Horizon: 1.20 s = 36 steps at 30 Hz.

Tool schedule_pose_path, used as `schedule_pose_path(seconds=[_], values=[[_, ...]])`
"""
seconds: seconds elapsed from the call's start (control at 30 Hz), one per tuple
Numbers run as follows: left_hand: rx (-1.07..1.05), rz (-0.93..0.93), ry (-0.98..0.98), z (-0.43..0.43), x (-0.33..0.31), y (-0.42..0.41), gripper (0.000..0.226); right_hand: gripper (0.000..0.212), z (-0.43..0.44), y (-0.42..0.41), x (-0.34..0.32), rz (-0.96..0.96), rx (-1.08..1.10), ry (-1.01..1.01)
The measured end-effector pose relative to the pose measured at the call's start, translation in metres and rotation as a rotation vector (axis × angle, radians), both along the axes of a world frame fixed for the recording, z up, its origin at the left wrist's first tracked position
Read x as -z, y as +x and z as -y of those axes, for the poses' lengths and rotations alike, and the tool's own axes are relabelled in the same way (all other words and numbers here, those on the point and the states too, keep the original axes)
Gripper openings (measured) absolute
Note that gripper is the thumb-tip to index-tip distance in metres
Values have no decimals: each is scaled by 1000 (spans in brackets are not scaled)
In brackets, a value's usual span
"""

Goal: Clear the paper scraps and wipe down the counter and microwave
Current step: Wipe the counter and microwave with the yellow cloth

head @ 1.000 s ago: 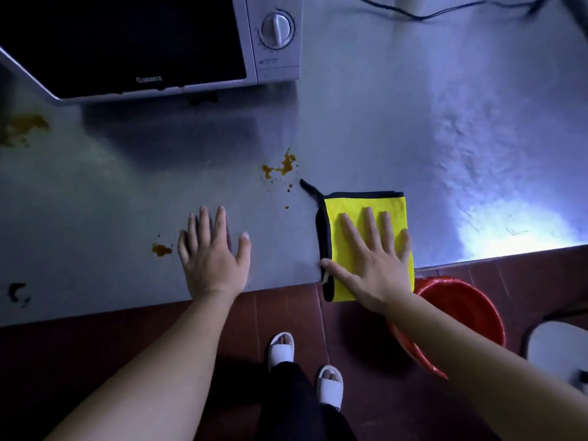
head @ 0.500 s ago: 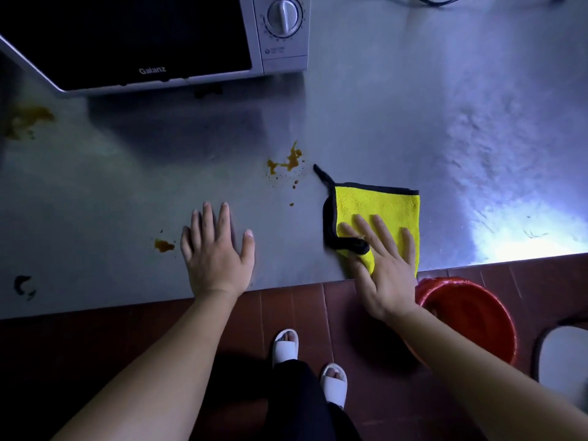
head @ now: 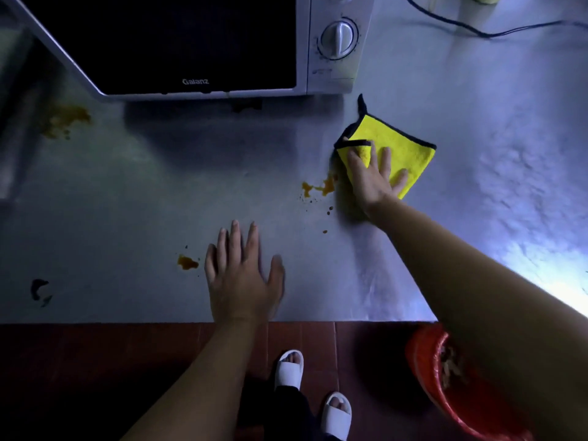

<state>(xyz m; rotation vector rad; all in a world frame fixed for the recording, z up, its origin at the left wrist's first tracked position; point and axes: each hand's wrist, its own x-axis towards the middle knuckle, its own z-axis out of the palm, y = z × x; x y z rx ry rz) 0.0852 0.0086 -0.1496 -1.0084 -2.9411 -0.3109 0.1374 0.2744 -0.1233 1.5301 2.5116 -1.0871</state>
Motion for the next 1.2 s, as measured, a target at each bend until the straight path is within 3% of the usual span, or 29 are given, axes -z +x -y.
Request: schedule_pose_path(seconds=[0.1,0.23,0.4,0.53,0.63,0.77,1.03,1.2], values=[[10,4,-24,1,0,-1,66,56,-3,-23,2,107,-245,80],[1,29,-14,1,-2,0,67,58,24,-10,12,227,-544,403],[5,58,14,1,-7,-1,67,74,87,28,3,246,-735,428],[11,48,27,1,-9,0,60,82,119,78,-8,220,-835,331],[8,45,20,0,-8,0,58,71,119,99,-14,60,-689,198],[8,41,7,-1,-7,0,58,86,117,89,-4,232,-524,462],[-3,55,16,-1,-4,-1,59,77,97,-9,15,198,-267,441],[16,57,-30,1,-2,-2,58,71,86,-46,13,220,-265,445]])
